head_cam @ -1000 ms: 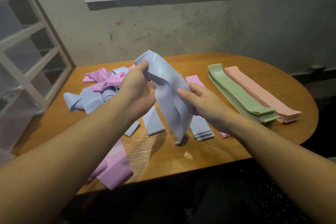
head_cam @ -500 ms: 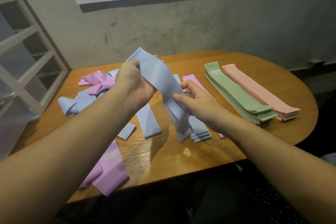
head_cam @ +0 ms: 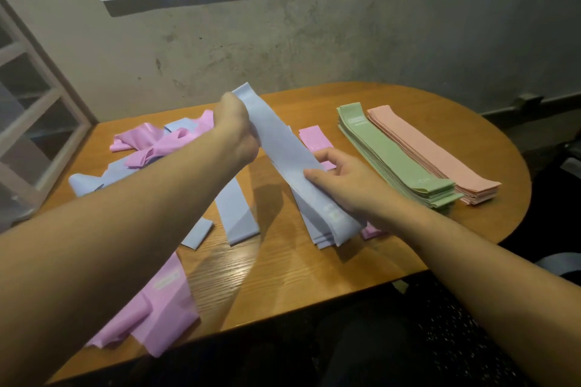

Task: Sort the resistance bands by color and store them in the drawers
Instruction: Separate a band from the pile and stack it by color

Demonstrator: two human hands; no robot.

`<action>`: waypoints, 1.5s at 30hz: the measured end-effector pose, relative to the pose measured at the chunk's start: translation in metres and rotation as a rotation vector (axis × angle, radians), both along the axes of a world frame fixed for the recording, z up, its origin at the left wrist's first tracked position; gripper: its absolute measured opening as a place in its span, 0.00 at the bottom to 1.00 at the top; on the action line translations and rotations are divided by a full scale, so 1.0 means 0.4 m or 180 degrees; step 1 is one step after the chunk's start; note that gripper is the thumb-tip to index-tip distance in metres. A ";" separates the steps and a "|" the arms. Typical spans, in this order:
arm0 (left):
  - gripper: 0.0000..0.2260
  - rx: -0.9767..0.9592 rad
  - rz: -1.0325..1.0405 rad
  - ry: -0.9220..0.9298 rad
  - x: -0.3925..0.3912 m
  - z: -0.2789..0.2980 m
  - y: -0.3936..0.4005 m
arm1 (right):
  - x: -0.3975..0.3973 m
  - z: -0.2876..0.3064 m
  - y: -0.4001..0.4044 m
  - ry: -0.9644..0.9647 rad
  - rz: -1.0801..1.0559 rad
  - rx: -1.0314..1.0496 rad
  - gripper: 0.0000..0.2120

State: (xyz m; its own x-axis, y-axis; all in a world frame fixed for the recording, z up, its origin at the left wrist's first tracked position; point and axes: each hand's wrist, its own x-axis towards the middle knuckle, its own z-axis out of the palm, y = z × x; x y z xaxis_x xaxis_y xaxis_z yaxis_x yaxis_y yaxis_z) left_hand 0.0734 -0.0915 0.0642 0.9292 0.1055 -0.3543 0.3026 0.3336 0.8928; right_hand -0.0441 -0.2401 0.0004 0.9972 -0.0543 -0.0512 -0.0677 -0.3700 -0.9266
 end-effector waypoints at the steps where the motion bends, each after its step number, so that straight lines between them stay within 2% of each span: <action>1: 0.13 0.0082 0.0004 0.0001 0.018 -0.012 -0.010 | -0.001 -0.003 -0.008 0.0033 -0.0039 -0.0031 0.09; 3: 0.15 0.0310 -0.0056 -0.0014 0.052 -0.039 -0.026 | -0.001 -0.015 -0.019 0.0029 -0.0143 -0.0152 0.10; 7: 0.12 0.0811 -0.0567 -0.0303 0.065 -0.079 -0.061 | 0.014 -0.047 -0.028 -0.0247 -0.0281 -0.0353 0.28; 8: 0.12 0.0922 -0.0603 -0.0370 0.075 -0.094 -0.067 | 0.020 -0.051 -0.029 -0.0294 -0.0280 -0.0416 0.30; 10: 0.10 0.1132 -0.0591 -0.0490 0.097 -0.119 -0.072 | 0.032 -0.052 -0.031 -0.0247 -0.0207 -0.0618 0.26; 12: 0.05 0.1355 -0.0571 -0.0518 0.122 -0.138 -0.072 | 0.044 -0.055 -0.033 -0.0056 -0.0009 -0.0899 0.18; 15: 0.07 0.1839 -0.0676 -0.0527 0.159 -0.165 -0.069 | 0.059 -0.068 -0.035 0.0131 0.0241 -0.1166 0.10; 17: 0.09 0.2148 -0.0783 -0.0569 0.182 -0.182 -0.068 | 0.066 -0.078 -0.036 0.0171 0.0304 -0.1333 0.10; 23: 0.06 0.2749 -0.1007 -0.0729 0.234 -0.250 -0.063 | 0.069 -0.098 -0.042 0.0105 0.0266 -0.1871 0.12; 32: 0.09 0.2550 -0.0848 -0.0854 0.261 -0.249 -0.056 | 0.048 -0.088 -0.040 -0.0131 0.0304 -0.2521 0.20; 40: 0.12 0.2699 -0.0998 -0.1133 0.222 -0.263 -0.044 | 0.051 -0.082 -0.046 -0.0088 0.0187 -0.2617 0.21; 45: 0.11 0.2985 -0.1335 -0.1764 0.161 -0.261 0.018 | 0.050 -0.073 -0.036 -0.0232 0.0174 -0.2668 0.18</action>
State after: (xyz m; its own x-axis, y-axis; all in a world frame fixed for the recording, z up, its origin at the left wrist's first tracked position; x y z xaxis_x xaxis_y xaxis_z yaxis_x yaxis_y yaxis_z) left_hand 0.1378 -0.0842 -0.0401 0.9564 -0.2412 0.1648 -0.2759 -0.5607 0.7807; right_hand -0.0242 -0.2547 -0.0288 0.9988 0.0028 0.0490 0.0196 -0.9384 -0.3450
